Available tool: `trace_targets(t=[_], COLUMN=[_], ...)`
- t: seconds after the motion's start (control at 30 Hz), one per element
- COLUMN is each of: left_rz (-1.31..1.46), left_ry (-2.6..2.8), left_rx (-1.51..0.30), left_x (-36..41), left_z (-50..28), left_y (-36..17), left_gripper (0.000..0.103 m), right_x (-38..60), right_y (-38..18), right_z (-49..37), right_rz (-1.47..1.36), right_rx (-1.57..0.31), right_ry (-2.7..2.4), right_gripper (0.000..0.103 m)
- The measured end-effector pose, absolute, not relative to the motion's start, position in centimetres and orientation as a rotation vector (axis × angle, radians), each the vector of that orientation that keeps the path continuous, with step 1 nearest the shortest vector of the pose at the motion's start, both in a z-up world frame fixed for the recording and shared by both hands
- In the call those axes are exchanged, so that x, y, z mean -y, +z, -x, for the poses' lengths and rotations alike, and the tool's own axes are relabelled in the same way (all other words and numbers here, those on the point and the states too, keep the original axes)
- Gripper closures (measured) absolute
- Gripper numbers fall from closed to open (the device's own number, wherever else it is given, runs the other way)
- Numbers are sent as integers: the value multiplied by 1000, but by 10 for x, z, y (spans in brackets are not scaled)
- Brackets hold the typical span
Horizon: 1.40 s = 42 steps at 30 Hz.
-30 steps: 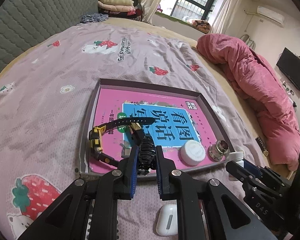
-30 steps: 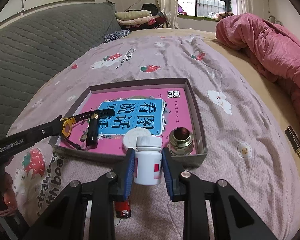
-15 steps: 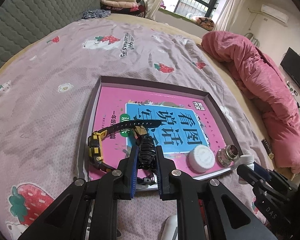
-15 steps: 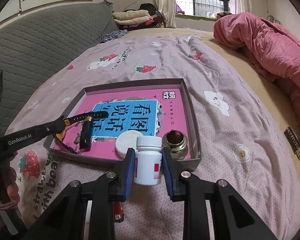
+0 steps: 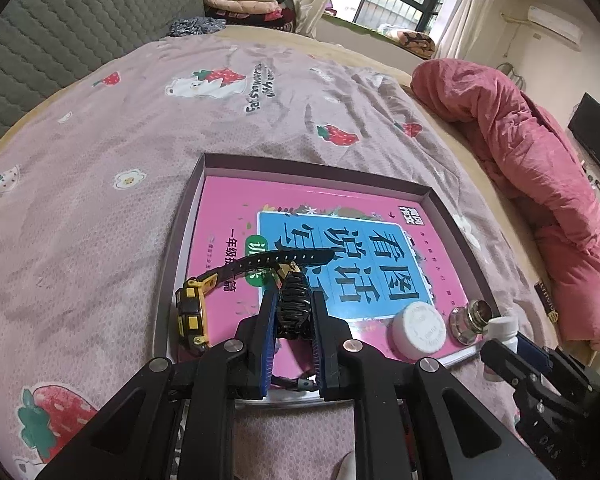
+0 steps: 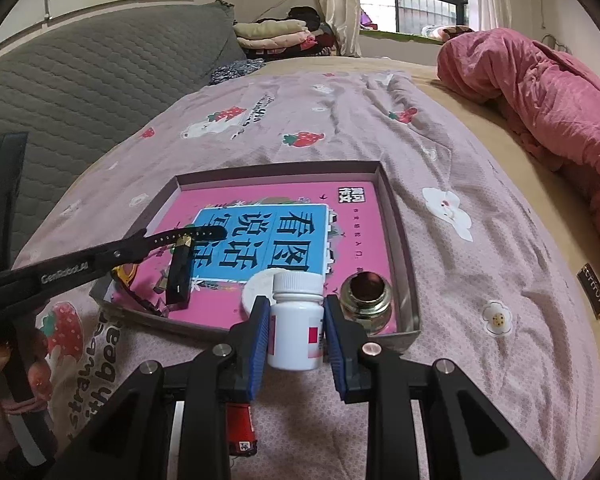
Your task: Organize rigid objects
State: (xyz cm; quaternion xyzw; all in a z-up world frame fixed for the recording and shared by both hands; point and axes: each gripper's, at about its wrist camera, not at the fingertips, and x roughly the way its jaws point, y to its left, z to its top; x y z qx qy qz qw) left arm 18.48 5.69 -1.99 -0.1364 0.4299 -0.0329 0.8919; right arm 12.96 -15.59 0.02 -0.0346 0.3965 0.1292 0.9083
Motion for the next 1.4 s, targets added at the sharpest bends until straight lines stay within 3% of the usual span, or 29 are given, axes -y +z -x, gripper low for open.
trace_targets(t=[1.4], left_rz=[260], left_ry=[-43], left_rx=[-972], left_x=[-56], left_z=[-202], left_y=[-54], left_gripper=[87], right_x=[145], right_y=[-29], right_z=[-169], right_rz=[145], right_rx=[-861], right_ry=[192], right_gripper=[75])
